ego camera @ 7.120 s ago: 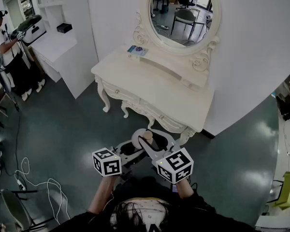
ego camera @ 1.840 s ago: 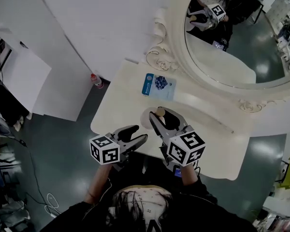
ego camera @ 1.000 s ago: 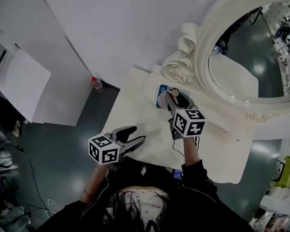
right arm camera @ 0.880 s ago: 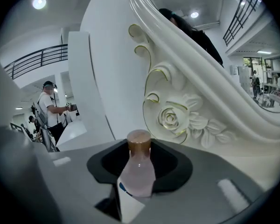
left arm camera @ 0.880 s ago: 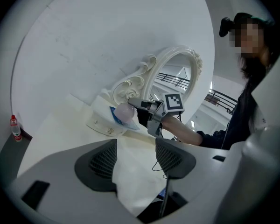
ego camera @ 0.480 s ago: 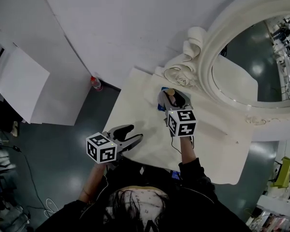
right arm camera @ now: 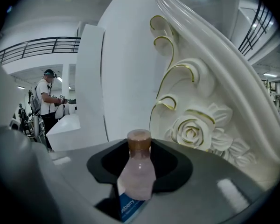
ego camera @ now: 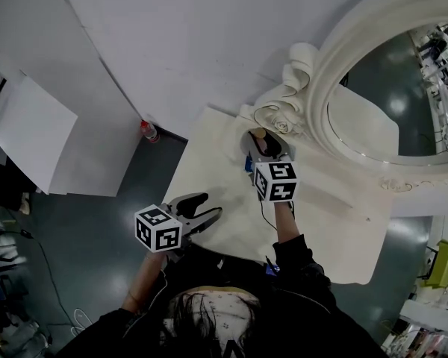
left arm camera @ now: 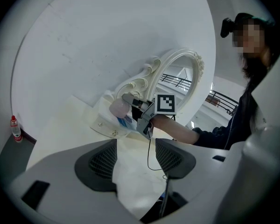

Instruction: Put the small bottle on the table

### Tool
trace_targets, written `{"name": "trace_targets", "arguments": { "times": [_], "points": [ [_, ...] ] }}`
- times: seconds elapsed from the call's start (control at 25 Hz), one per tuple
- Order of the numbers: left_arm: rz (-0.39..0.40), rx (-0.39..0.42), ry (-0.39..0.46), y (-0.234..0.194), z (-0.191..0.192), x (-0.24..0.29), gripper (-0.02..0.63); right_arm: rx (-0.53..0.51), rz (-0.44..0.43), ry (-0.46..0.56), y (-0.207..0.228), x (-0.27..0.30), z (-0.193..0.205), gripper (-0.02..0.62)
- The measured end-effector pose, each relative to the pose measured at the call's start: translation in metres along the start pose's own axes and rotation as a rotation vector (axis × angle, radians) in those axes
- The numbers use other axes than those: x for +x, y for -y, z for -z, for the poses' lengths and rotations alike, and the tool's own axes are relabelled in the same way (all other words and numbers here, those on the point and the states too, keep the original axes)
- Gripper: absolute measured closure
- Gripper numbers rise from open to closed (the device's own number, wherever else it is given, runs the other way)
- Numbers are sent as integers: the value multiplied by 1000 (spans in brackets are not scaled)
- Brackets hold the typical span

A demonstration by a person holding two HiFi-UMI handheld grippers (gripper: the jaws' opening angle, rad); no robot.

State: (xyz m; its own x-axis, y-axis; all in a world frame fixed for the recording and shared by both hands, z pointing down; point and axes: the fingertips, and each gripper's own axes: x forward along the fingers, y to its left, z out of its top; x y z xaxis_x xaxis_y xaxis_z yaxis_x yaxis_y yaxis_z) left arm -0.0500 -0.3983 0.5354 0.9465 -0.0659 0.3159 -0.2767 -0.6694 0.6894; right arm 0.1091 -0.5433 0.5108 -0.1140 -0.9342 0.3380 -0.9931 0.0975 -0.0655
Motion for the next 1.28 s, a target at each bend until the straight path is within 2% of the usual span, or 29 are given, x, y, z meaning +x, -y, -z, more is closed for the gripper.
{"name": "trace_targets", "arguments": {
  "times": [0.24,0.28,0.4,0.72,0.96,1.28],
  "points": [
    [-14,4,-1,-5,-2,-5,359,24,-3,27,2,2,1,443],
    [-16,5,-1,-5,-3,-6,359,36,2,25,3,1,1,419],
    [-17,8,-5,-5,-4,-8,359,60,11,22,4,-3,0,402],
    [7,15,-23,1,0,-5,359,131,41,73,6,-53,-5,403],
    [34,32,-49,5,6,2,359,151,45,22,-9,-102,26,403],
    [95,49,-117,17,21,21,359,226,46,-42,-35,-155,72,408]
  ]
}}
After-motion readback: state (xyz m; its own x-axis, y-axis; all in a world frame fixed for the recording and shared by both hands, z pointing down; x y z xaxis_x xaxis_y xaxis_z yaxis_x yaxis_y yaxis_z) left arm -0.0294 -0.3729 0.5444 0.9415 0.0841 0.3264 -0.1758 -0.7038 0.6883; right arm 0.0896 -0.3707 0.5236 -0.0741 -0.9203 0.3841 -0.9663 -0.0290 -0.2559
